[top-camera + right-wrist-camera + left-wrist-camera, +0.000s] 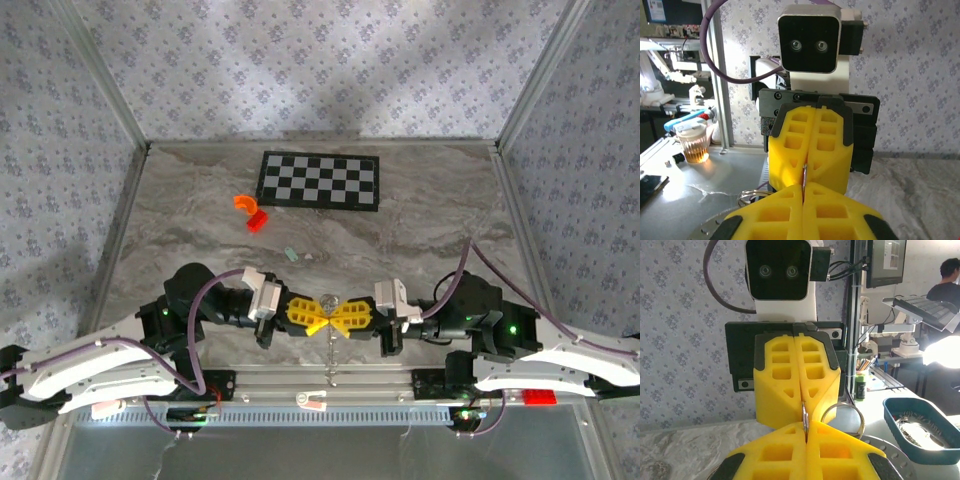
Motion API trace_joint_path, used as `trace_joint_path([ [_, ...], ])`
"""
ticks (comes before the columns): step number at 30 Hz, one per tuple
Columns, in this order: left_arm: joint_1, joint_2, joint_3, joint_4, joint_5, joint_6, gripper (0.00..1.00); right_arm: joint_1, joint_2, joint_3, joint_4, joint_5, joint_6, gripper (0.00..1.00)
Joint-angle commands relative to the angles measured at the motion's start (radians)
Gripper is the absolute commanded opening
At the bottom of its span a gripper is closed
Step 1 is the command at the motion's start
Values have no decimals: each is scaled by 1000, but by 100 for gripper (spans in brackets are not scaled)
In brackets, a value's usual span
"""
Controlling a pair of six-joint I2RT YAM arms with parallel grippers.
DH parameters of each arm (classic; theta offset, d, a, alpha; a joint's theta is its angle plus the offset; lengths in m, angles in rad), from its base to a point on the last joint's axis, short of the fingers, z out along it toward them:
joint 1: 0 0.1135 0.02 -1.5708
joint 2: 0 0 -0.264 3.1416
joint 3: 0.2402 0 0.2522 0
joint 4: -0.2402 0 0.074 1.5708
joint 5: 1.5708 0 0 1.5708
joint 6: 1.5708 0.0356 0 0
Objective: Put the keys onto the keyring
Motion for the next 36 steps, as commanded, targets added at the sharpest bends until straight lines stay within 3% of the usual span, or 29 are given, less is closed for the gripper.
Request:
trace_joint_path([
  [1, -3, -6, 22, 26, -2, 15, 0, 7, -14, -2, -1, 44, -8, 0],
  [6, -2, -25, 34, -68, -57, 58, 1, 16, -11, 15, -63, 93, -46, 0],
  [12, -3, -67, 87, -278, -182, 145, 21, 34, -8, 56, -161, 155, -136, 0],
  [19, -4, -76, 157, -481, -247, 234, 28, 72, -2, 96, -201, 219, -240, 0],
  [31, -5, -47, 182, -492, -200, 289, 31, 114, 75, 160, -242, 284, -323, 0],
  [36, -4, -37, 175, -458, -199, 292, 26, 123, 81, 161, -234, 287, -328, 0],
])
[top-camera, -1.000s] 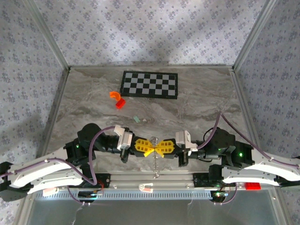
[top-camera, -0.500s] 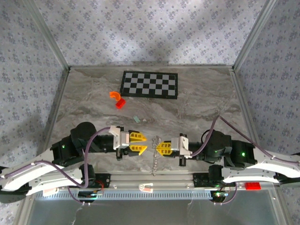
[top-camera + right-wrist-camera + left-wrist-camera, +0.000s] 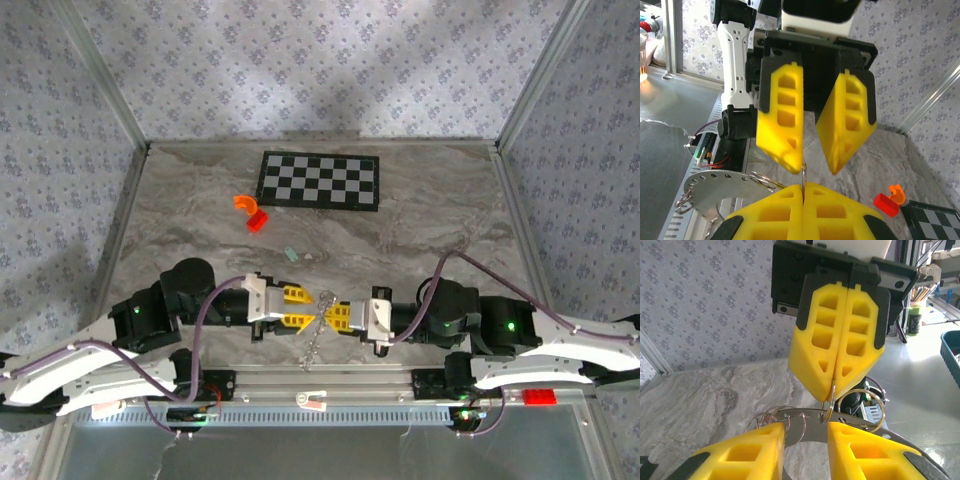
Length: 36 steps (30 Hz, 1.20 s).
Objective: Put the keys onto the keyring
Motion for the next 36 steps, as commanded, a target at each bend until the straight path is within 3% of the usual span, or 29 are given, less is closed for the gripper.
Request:
trace_joint_path([
  [1, -4, -1, 28, 41, 15, 21, 25, 11, -5, 41, 19, 22, -22, 0],
  [18, -8, 26, 48, 70, 41, 17, 22, 31, 5, 53, -11, 73, -22, 0],
  [27, -8, 36, 51, 75, 33, 25, 0, 34, 6, 59, -17, 80, -22, 0],
  [30, -8, 31, 47, 84, 31, 23, 0, 35, 8, 62, -16, 63, -14, 0],
  [31, -7, 27, 44, 87, 32, 23, 0, 35, 6, 62, -15, 58, -7, 2],
  [34, -8, 9, 32, 108, 46, 21, 0, 36, -15, 51, -12, 48, 20, 29],
  [36, -7, -2, 24, 117, 63, 20, 0, 36, -37, 31, -3, 53, 40, 41],
])
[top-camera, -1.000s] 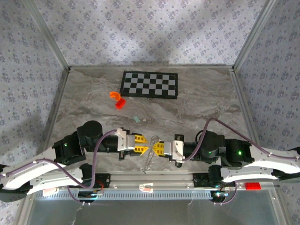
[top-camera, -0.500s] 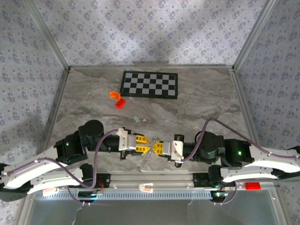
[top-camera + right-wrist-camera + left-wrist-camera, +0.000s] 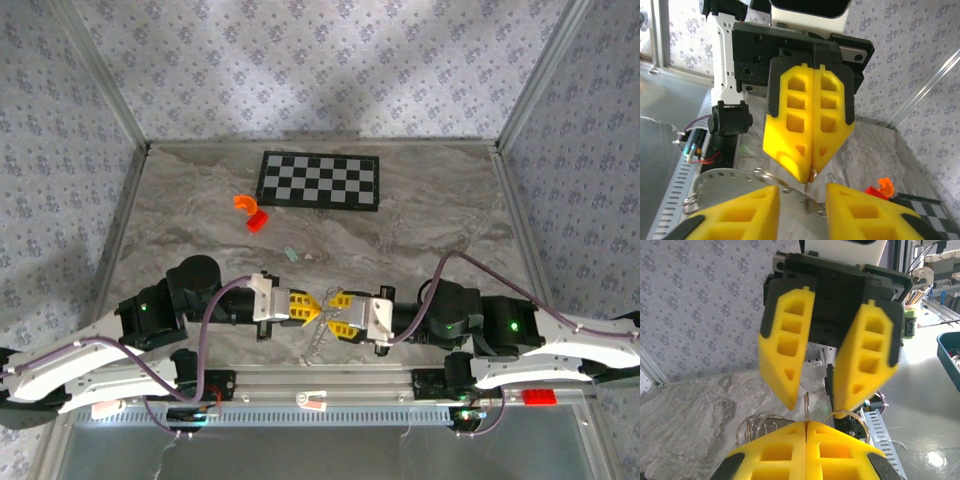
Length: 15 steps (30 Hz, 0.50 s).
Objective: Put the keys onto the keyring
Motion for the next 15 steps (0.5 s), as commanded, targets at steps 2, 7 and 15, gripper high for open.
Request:
trace_joint_path([
  [2, -7, -40, 11, 71, 52, 1, 0, 8, -60, -14, 37, -7, 48, 45],
  [7, -7, -51, 14, 71, 103, -1, 0, 8, -95, -44, 57, -5, 70, 39],
  [15, -7, -89, -3, 110, 197, -24, 0, 8, -103, -70, 108, -72, 82, 31],
])
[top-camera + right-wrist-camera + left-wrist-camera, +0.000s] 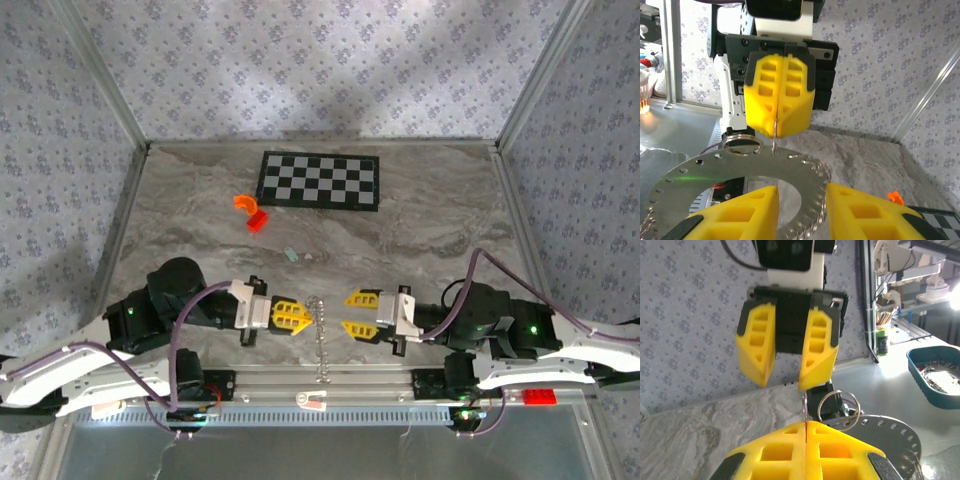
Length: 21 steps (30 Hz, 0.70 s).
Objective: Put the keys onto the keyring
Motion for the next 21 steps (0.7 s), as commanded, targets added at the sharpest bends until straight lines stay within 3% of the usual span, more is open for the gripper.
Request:
trace_joint_path([
  [1, -6, -32, 0, 83, 89, -17, 0, 8, -6, -16, 56, -51, 22, 31],
  [21, -6, -6, 25, 36, 177, 12, 0, 9, 7, -61, 193, -204, 58, 29],
])
